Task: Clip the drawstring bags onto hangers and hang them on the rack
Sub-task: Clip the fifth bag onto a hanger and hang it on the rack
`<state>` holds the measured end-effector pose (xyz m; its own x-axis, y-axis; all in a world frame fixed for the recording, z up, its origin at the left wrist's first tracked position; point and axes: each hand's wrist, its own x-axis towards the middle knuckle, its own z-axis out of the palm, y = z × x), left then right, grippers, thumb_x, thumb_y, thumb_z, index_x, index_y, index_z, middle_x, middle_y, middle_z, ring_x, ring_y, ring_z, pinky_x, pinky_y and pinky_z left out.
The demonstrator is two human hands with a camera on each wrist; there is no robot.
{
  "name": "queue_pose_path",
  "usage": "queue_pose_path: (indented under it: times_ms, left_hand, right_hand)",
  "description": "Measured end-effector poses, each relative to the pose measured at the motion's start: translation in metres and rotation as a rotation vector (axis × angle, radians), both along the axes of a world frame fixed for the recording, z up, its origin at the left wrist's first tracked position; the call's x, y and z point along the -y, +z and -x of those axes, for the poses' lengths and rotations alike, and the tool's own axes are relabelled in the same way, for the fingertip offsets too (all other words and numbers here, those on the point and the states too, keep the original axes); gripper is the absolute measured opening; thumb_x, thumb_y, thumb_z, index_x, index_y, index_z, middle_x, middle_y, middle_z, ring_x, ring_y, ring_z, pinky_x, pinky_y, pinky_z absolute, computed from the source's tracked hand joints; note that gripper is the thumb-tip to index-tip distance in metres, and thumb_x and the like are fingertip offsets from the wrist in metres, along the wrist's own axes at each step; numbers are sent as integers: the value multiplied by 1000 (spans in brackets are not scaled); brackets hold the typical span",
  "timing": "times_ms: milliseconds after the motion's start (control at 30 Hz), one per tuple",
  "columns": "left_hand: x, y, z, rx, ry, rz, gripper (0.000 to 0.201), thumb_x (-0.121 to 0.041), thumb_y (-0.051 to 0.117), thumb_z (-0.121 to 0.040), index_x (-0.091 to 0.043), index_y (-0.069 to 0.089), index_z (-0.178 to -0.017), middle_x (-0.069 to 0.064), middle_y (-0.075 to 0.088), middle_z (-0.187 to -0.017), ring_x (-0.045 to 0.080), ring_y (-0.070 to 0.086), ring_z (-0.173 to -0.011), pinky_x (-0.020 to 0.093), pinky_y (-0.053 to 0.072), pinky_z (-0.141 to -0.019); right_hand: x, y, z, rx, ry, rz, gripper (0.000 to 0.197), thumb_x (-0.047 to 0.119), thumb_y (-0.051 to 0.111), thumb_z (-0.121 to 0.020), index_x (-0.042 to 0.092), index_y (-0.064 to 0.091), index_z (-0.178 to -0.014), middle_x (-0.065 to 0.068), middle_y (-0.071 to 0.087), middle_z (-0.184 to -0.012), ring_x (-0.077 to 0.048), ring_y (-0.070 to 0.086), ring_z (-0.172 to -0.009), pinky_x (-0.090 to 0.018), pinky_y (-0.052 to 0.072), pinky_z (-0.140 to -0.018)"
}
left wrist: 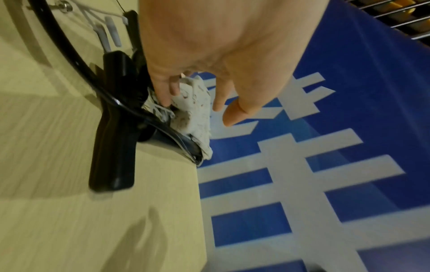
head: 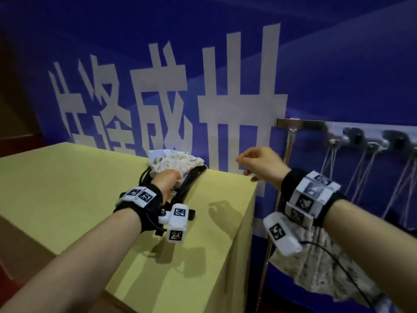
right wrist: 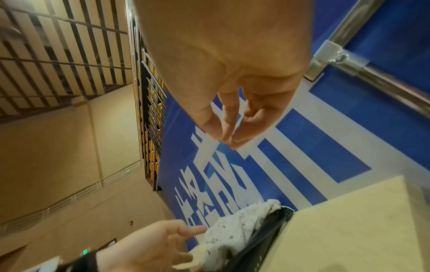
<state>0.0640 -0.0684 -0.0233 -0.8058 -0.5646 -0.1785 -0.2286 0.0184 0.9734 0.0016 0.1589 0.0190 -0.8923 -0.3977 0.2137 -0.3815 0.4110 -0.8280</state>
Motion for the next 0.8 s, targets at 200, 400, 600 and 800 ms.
queue_pose_path:
  times_ms: [200,400,600,800]
  left_hand:
    - [33,-15,21,51,71,-161,46,-13,48,-93,-4,41,-138,17,57,-121,32,57,-102,38,44,-96]
    - [34,1,37,-129,69,60,17,-2,48,-87,-6,60,-99,19,59,-105,27,55,-97,38,49,-84]
    - [-15,54,25,-489,-97,142,26,-6,49,-93,-18,63,-113,6,59,-112,17,60,-99,32,50,-92]
    - [-76,87,-14,-578,-392,66,37,6,43,-93,-6,58,-125,11,62,-123,18,61,-113,33,48,-97]
  right_hand:
    - [-13,-28,-3,64,-18,-56,15,20,56,-93,11,68,-95,-4,68,-93,-11,63,-73,-22,50,-55]
    - [-40,-38,1,63,-55,-93,15,17,54,-93,13,68,-92,-1,66,-85,-11,64,-72,-21,50,-53]
    - [-47,-45,1,91,-55,-59,13,15,54,-93,12,66,-95,-5,68,-90,-16,70,-74,-23,53,-54]
    - [-35,-43,-6,9,29,114,65,35,79,-73,28,45,-129,3,57,-119,-16,67,-94,-30,57,-69]
